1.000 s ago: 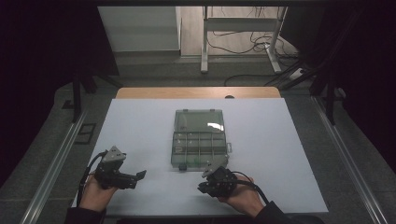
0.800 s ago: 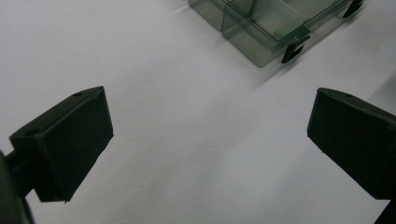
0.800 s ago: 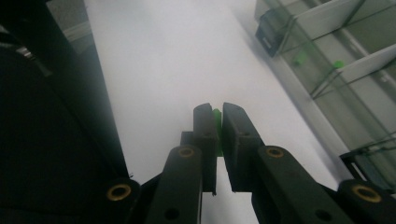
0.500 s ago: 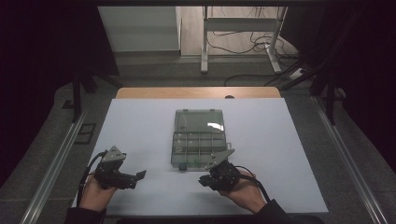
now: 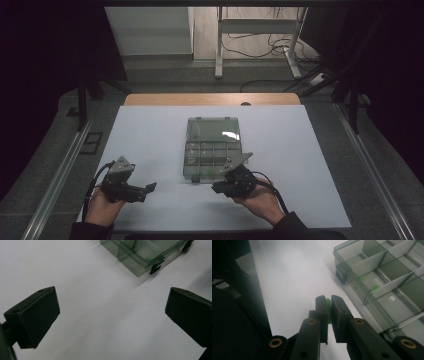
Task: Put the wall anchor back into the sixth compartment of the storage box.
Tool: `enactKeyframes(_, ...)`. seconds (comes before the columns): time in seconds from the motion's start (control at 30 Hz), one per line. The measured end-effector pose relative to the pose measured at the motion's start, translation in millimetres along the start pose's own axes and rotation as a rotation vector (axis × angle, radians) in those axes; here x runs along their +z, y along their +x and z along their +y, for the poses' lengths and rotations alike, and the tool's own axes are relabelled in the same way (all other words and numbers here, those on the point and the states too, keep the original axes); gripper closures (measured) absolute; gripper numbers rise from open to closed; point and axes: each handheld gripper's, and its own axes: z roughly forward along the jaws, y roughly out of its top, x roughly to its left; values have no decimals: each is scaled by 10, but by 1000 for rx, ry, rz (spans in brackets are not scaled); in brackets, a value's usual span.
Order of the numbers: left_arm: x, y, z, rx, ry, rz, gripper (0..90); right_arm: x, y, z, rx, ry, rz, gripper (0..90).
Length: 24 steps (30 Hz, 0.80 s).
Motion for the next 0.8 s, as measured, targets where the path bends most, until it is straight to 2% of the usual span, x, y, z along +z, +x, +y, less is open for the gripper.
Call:
enactKeyframes(0.53,0,1,-1,-2,0,-1,0,46,-134,147,0,-35,-21,838)
enactKeyframes(0.8,-1,3,-1,-2,0,-1,0,74,-199,200,15,-42,-25,838)
